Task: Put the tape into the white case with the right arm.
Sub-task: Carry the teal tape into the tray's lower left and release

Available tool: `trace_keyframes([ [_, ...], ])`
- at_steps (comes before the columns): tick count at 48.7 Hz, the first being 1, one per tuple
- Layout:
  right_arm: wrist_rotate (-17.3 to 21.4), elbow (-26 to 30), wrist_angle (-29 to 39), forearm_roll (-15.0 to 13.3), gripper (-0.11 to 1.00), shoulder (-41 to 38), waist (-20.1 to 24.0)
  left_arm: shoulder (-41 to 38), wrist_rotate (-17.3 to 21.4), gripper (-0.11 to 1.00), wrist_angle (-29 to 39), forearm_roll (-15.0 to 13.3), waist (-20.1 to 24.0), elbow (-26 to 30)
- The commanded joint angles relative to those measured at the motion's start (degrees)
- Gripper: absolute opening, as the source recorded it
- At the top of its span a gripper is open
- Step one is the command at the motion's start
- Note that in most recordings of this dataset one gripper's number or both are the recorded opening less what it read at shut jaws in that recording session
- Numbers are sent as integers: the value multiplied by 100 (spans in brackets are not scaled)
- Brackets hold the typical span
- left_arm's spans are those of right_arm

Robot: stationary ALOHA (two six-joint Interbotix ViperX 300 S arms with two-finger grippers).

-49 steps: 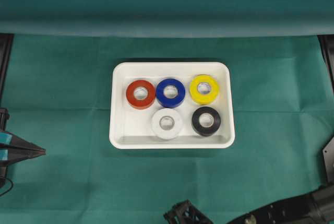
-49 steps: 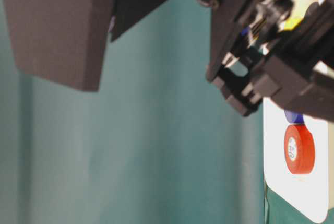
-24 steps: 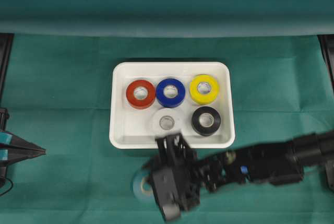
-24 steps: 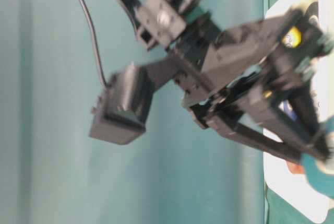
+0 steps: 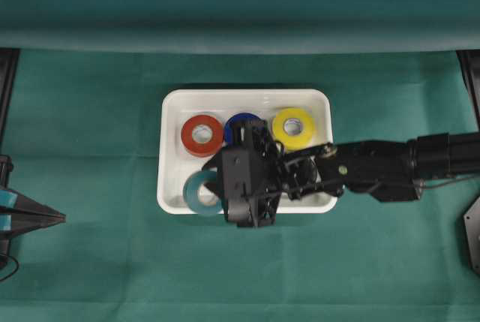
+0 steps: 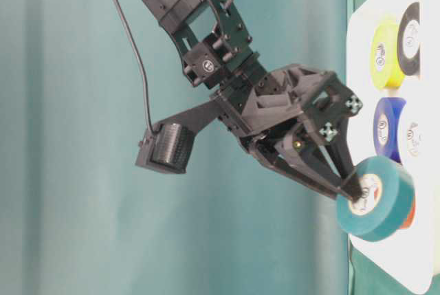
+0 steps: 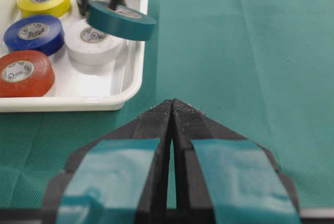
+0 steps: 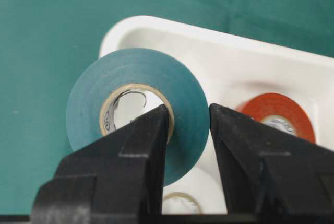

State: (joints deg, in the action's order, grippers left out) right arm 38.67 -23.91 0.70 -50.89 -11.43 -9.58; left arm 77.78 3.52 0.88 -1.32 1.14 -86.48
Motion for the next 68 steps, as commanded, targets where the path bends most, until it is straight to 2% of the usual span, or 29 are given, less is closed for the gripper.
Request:
trace_keyframes([
  [1, -9, 158, -193, -9, 0, 114, -220, -44, 9, 0, -26, -9, 9, 70],
  [10, -9, 158, -475, -9, 0, 26, -413, -44, 9, 0, -26, 0, 9, 70],
  [28, -9, 167, -545, -9, 0, 0, -422, -44, 9, 0, -26, 0, 9, 70],
  [41, -264, 167, -554, -9, 1, 0, -439, -44, 9, 0, -26, -9, 18, 70],
  [44, -255, 176, -527, -9, 10, 0, -439, -44, 9, 0, -26, 0, 9, 70],
  [47, -255, 185, -501, 0, 24, 0, -439, -44, 9, 0, -26, 0, 9, 70],
  [56, -255, 176, -483, 0, 79, 0, -439, -44, 9, 0, -35, 0, 9, 70],
  [57, -255, 167, -483, 0, 81, 0, -439, -44, 9, 0, -26, -9, 18, 70],
  [68, -255, 105, -466, 0, 80, 0, -439, -44, 9, 0, -26, 0, 9, 70],
])
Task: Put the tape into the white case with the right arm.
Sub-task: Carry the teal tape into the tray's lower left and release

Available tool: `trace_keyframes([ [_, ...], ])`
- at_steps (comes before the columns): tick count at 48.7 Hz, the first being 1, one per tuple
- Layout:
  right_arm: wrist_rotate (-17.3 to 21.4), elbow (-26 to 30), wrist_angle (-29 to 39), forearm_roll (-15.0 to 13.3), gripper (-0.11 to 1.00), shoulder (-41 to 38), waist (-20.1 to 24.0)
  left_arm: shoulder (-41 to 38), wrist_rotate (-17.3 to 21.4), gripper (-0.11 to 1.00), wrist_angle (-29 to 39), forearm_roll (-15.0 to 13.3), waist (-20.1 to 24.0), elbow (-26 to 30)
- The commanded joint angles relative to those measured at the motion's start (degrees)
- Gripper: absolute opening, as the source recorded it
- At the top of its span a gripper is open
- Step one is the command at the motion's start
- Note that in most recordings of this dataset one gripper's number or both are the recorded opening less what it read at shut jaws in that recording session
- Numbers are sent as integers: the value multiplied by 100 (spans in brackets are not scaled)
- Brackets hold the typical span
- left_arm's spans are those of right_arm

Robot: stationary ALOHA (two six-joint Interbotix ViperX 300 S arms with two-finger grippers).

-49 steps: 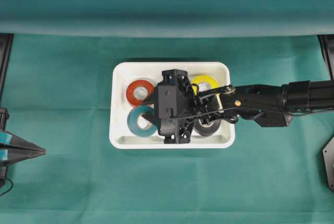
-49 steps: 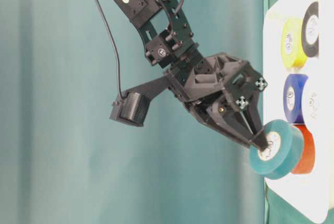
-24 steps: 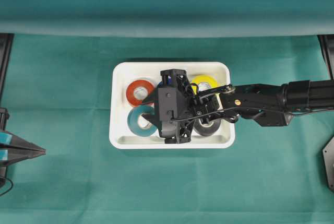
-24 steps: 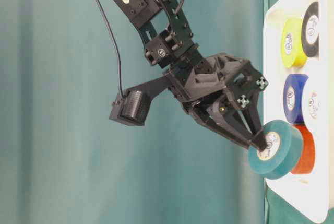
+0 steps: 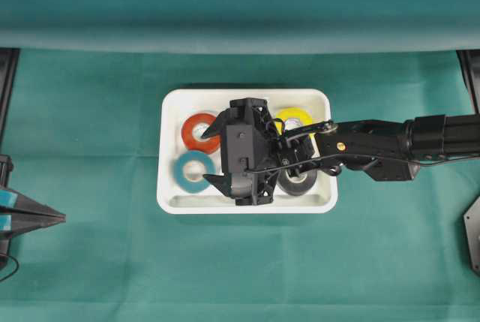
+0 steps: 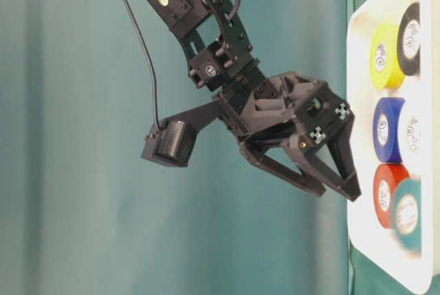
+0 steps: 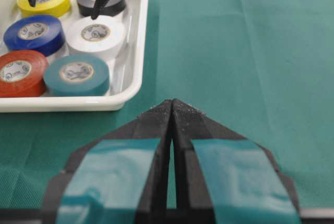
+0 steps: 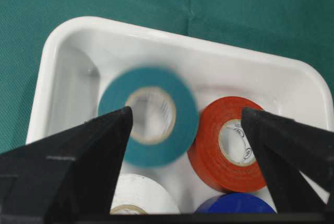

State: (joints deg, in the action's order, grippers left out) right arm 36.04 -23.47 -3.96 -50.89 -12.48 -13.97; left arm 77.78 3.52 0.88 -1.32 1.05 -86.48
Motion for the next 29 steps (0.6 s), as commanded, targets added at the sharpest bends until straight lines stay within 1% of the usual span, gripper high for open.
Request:
trace_keyframes([
  [1, 9, 53, 9, 0, 80, 123, 0, -44, 9, 0, -26, -9, 18, 70],
  [12, 9, -299, 264, 0, 80, 501, 0, -44, 9, 0, -26, 0, 18, 70],
  [29, 26, -1424, 334, 18, 80, 1591, 0, -44, 9, 0, -26, -9, 18, 70],
])
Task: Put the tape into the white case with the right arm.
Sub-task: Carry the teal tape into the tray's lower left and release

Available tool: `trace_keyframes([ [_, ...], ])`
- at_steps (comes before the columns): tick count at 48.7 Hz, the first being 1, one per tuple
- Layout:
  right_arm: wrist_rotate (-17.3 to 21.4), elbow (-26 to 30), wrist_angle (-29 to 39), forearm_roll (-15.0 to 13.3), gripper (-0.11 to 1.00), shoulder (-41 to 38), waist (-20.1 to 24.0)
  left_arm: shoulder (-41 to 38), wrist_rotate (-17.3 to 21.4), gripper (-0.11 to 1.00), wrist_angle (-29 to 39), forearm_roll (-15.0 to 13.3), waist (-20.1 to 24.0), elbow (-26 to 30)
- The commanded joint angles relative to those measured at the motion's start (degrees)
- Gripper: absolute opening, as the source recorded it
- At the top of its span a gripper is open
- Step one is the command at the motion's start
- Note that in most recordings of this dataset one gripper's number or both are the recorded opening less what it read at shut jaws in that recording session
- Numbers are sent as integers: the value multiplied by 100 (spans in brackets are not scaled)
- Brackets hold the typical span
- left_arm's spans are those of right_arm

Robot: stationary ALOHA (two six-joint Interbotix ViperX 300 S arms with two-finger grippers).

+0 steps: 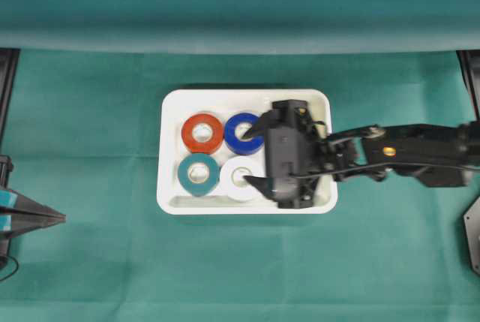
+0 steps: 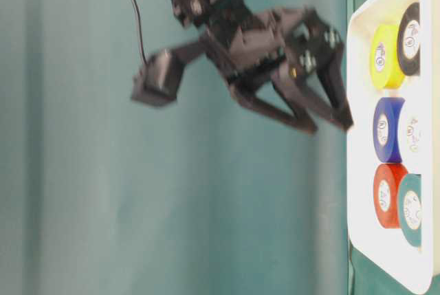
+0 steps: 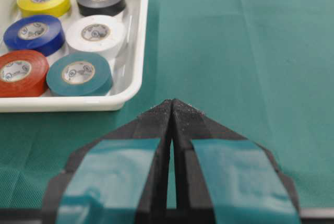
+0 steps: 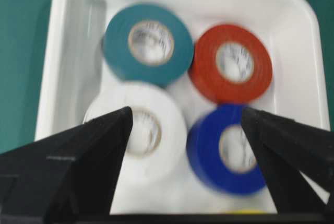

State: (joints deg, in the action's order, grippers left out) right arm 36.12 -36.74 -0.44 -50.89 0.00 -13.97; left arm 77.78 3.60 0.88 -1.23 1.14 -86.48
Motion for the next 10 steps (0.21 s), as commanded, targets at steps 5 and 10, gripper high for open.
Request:
trace_keyframes([
  [5, 26, -404, -18, 53, 80, 615, 0, -44, 0, 0, -26, -18, 9, 62],
  [10, 79, -747, 9, 88, 80, 932, 0, -44, 0, 0, -26, -9, 9, 70],
])
